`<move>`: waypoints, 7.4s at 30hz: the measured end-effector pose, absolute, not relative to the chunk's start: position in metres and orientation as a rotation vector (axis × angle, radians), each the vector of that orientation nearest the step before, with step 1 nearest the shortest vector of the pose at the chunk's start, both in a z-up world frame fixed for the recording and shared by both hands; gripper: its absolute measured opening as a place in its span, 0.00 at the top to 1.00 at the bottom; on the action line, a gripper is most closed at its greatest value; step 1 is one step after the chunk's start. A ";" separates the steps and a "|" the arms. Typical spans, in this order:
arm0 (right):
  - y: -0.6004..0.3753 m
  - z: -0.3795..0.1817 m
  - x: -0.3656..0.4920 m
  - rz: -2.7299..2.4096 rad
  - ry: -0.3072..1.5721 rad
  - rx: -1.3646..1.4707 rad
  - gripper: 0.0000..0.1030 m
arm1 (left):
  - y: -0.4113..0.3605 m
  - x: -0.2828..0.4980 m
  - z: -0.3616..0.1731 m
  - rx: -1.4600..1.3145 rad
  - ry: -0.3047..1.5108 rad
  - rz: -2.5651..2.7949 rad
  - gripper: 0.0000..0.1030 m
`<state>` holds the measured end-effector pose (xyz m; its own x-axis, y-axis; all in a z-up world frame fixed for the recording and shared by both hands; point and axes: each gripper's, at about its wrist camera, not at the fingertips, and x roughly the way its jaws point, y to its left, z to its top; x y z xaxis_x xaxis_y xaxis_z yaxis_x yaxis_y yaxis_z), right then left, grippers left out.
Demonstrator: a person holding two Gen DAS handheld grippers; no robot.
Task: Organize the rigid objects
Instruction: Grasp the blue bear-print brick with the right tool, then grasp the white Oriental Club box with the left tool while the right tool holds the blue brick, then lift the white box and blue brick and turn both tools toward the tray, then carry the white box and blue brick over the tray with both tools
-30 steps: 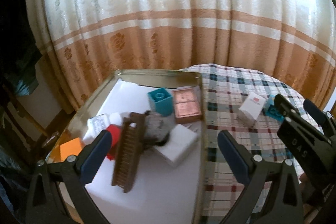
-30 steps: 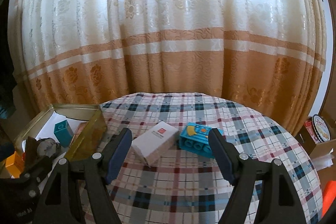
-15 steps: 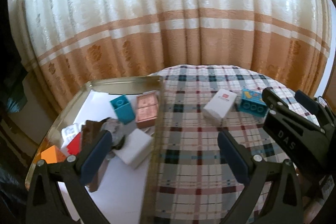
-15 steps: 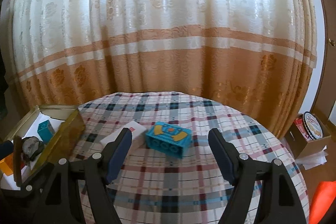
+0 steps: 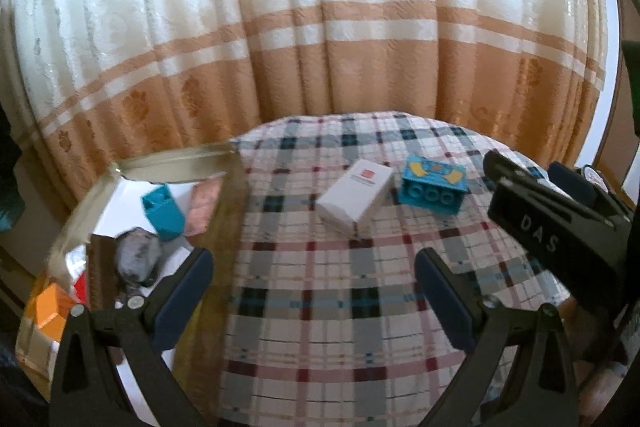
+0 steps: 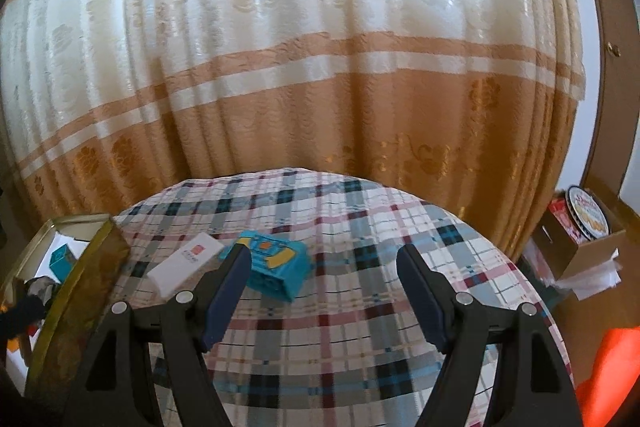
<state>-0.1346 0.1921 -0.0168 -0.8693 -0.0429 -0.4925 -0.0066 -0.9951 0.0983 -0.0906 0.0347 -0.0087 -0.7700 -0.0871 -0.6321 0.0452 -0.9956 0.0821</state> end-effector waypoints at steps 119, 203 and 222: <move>0.211 -0.032 -0.187 -2.969 -0.208 0.990 0.46 | 0.049 -0.146 -0.044 1.211 -0.032 -2.854 0.60; 0.152 -0.016 -0.071 -2.950 -0.325 0.840 0.46 | -0.035 -0.047 0.002 1.013 0.066 -2.923 0.60; 0.092 0.004 -0.052 -2.802 -0.287 0.777 0.46 | -0.085 -0.038 0.011 0.954 0.090 -2.831 0.60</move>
